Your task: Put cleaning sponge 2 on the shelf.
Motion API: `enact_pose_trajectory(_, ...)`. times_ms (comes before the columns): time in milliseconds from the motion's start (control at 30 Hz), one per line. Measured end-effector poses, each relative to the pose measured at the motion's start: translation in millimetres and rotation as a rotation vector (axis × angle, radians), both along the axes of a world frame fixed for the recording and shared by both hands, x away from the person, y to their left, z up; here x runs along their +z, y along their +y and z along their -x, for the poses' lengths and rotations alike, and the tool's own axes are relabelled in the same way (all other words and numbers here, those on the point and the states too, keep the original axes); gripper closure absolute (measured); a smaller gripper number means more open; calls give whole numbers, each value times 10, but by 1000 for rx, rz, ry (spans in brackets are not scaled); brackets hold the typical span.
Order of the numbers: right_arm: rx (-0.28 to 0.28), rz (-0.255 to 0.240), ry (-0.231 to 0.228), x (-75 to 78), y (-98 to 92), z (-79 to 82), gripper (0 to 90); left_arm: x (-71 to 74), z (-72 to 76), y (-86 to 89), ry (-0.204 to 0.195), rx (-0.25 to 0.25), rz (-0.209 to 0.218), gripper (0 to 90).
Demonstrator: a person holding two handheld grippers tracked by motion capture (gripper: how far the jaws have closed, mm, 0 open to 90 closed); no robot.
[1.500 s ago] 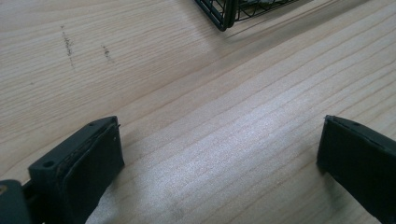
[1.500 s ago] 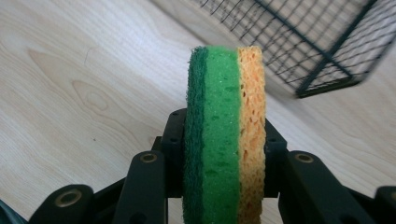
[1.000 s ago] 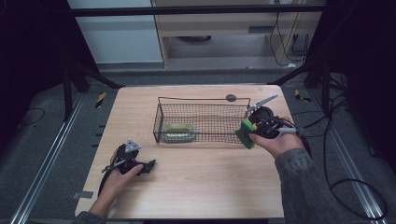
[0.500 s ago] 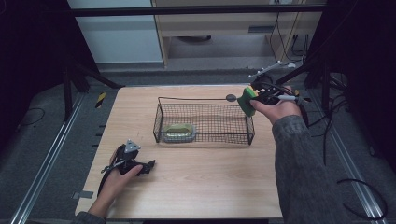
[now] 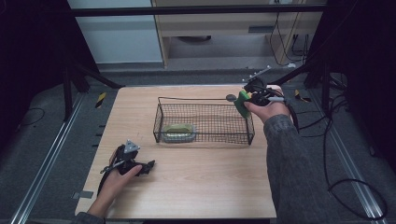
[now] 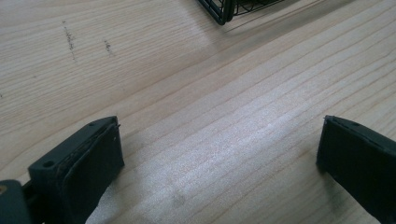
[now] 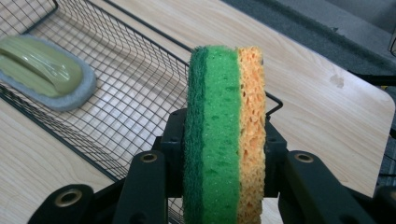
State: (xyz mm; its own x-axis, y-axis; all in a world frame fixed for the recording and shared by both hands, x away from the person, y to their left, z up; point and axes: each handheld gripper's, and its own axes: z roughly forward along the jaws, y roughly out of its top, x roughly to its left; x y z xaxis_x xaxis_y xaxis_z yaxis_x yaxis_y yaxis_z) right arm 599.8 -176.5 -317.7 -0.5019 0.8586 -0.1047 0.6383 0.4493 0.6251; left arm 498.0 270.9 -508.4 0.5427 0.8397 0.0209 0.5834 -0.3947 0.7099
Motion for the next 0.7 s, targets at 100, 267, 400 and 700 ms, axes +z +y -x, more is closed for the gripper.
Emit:
enact_pose_trajectory(100, 4, -1, 15, -99, -8, -25, 642, 0, -1, 0, 0, 0, 0, 0)
enact_pose_trajectory(267, -3, -3, 33, -197, -37, -45, 642, -1, -5, 2, -1, 0, 2, 0)
enact_pose_trajectory(400, -7, -3, 51, -300, -59, -70, 641, -1, -6, 2, -1, 0, 2, 0)
enact_pose_trajectory(700, -30, -8, 85, -473, -123, -177, 641, -1, -8, 2, 0, 1, 0, 0)
